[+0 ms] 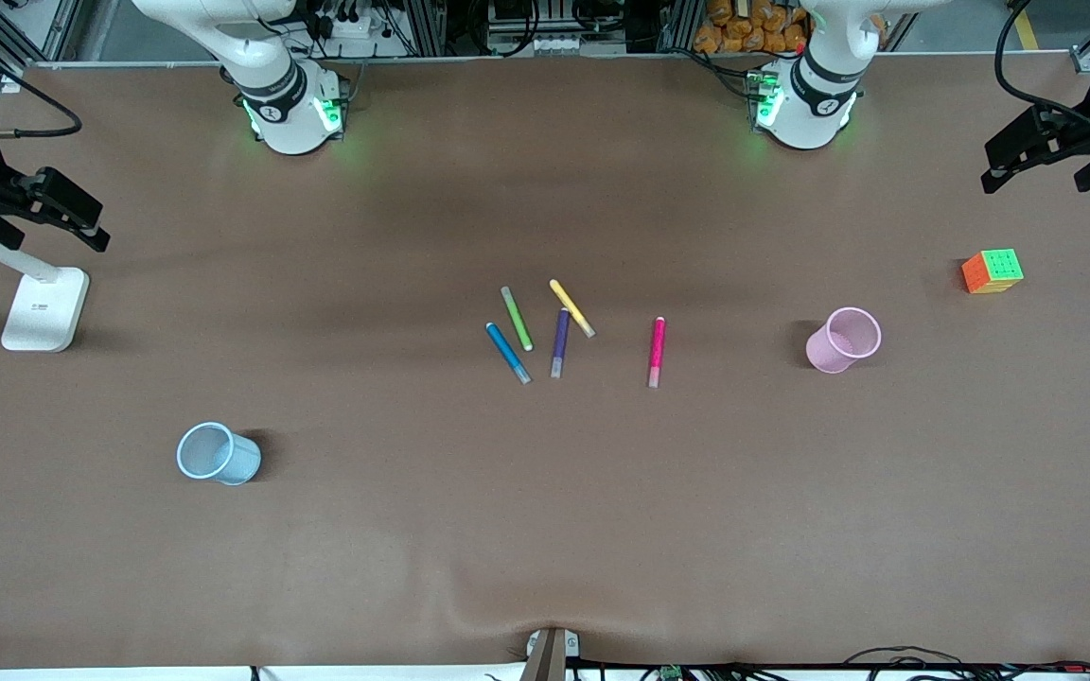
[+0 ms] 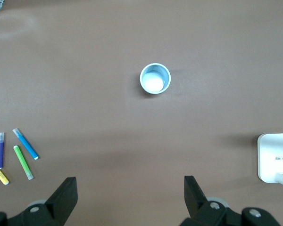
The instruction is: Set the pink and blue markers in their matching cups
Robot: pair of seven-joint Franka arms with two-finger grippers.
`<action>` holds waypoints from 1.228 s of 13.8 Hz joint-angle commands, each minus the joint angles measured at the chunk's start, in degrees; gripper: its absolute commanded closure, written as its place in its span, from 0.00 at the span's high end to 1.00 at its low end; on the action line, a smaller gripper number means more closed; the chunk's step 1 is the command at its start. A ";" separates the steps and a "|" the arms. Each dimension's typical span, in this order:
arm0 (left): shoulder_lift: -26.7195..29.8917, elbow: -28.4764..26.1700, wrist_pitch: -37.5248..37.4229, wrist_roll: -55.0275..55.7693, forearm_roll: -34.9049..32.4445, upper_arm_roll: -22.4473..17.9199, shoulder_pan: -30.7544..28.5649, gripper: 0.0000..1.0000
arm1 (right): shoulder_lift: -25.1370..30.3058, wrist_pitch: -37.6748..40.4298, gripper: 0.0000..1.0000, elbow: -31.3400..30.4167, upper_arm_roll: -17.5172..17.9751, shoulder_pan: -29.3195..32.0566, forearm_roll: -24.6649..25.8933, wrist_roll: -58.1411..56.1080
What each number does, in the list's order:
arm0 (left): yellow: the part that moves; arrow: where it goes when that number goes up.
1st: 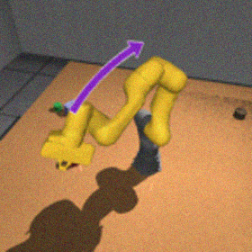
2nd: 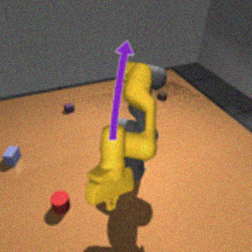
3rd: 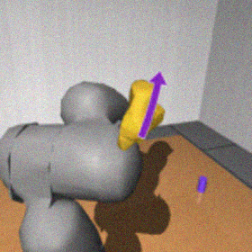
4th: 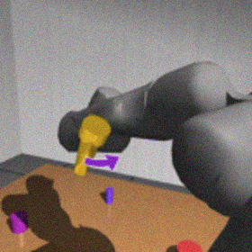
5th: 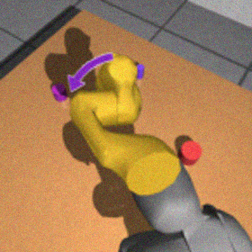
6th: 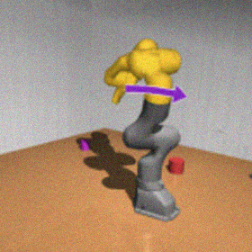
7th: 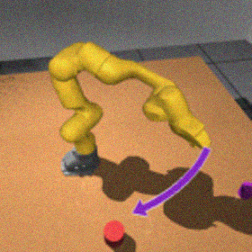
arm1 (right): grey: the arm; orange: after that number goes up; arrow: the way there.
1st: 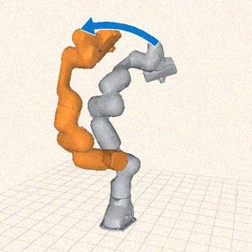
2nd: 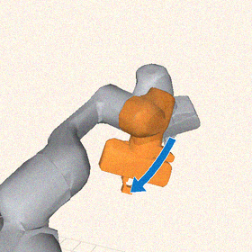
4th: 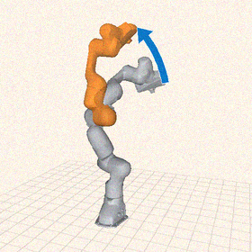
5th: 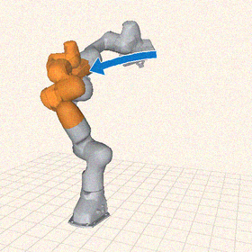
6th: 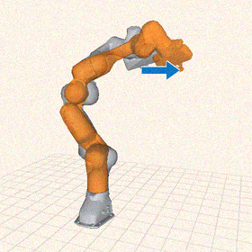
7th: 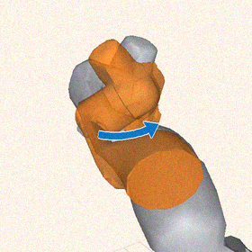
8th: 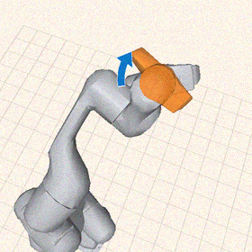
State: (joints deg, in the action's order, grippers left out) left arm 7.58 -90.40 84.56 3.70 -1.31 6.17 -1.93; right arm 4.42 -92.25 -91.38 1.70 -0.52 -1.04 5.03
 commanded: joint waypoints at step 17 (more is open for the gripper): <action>-15.56 8.55 -2.73 13.86 9.93 9.64 3.23 1.00 | -0.02 0.32 1.00 0.24 -0.11 -0.80 0.87 0.95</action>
State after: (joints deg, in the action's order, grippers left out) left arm -1.85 -88.11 83.12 12.98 8.02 14.13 -0.63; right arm 4.38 -92.20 -91.40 1.68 -0.79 -1.04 5.03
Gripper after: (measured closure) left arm 0.000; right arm 0.000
